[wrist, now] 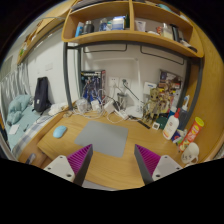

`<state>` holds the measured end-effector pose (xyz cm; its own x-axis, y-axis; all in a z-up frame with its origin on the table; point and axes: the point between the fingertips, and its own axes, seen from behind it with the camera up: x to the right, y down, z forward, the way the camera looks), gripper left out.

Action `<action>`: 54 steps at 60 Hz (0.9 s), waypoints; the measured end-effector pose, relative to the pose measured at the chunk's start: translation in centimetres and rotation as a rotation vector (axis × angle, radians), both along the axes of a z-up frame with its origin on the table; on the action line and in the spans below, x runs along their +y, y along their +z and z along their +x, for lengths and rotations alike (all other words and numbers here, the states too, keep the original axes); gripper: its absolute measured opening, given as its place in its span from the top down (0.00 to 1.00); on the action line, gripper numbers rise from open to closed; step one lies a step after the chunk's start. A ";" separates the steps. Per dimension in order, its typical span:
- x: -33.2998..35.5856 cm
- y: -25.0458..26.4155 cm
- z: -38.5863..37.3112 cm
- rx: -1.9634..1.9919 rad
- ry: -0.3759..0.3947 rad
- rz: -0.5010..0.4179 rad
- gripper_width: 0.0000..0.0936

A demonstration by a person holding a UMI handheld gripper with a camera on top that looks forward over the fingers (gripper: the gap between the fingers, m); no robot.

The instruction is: Arrange mouse

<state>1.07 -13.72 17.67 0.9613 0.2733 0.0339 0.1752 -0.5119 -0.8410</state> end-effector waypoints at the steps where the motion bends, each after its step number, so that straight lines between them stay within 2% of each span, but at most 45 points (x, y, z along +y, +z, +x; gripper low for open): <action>1: -0.1 0.1 -0.1 0.003 -0.005 -0.009 0.10; 8: -1.0 -2.1 -2.8 0.019 -0.020 -0.053 0.10; 26: -1.6 -9.7 -17.7 0.007 -0.015 -0.171 0.10; 40: 1.0 -13.0 -29.3 0.022 -0.063 -0.232 0.09; 54: 6.0 -15.5 -35.3 0.026 -0.131 -0.256 0.08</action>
